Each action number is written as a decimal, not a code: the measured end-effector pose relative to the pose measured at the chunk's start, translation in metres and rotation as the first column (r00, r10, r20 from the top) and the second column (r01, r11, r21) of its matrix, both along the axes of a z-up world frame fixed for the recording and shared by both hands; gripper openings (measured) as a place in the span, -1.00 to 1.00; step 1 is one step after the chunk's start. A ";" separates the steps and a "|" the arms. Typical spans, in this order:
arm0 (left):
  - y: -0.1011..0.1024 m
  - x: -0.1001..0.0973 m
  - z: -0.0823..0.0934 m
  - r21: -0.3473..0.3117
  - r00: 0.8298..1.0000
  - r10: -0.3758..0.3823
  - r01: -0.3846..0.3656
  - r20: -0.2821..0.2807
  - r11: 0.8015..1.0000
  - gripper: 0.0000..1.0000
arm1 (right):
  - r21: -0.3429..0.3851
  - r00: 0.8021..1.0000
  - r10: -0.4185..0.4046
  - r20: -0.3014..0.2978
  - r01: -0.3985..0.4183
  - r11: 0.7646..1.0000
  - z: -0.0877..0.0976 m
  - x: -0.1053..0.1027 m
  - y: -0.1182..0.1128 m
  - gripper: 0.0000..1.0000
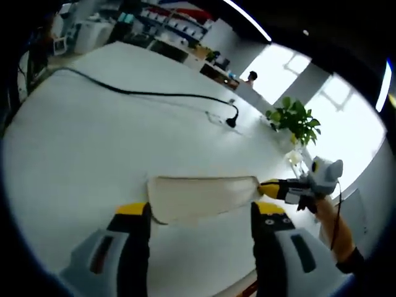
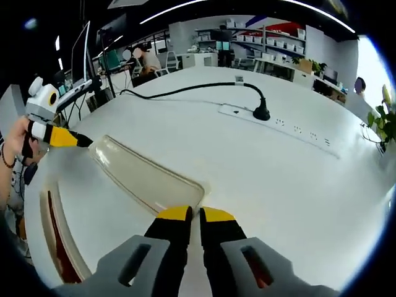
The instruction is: Arrange the utensils inside the cutlery case until each visible utensil rests in its matching compartment.
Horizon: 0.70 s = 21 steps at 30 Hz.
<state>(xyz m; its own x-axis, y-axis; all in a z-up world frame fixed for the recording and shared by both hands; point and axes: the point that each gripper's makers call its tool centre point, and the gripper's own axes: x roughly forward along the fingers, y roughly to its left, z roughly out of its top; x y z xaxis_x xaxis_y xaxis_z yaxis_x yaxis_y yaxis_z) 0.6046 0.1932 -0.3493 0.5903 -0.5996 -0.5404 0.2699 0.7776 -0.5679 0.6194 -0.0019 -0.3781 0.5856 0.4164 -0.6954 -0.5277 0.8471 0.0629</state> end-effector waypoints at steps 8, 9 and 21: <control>0.002 -0.002 -0.001 -0.027 1.000 0.008 -0.008 0.005 1.000 0.25 | 0.074 0.998 -0.053 0.035 0.050 0.996 0.000 0.001 -0.001 -0.93; 0.002 -0.003 0.000 -0.041 1.000 0.005 -0.005 0.004 0.999 0.27 | 0.077 0.997 -0.063 0.033 0.060 0.995 0.000 0.000 -0.001 -0.94; 0.004 -0.007 0.019 -0.239 0.999 0.044 -0.045 -0.011 0.970 0.16 | 0.072 0.996 -0.068 0.053 0.065 0.995 0.000 -0.002 -0.001 -0.94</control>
<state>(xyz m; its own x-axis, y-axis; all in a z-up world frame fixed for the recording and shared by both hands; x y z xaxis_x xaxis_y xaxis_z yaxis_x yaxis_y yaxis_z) 0.5978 0.1973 -0.3306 0.6167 -0.6849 -0.3880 0.2341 0.6302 -0.7403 0.6176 -0.0025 -0.3786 0.6507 0.4217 -0.6315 -0.4747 0.8750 0.0952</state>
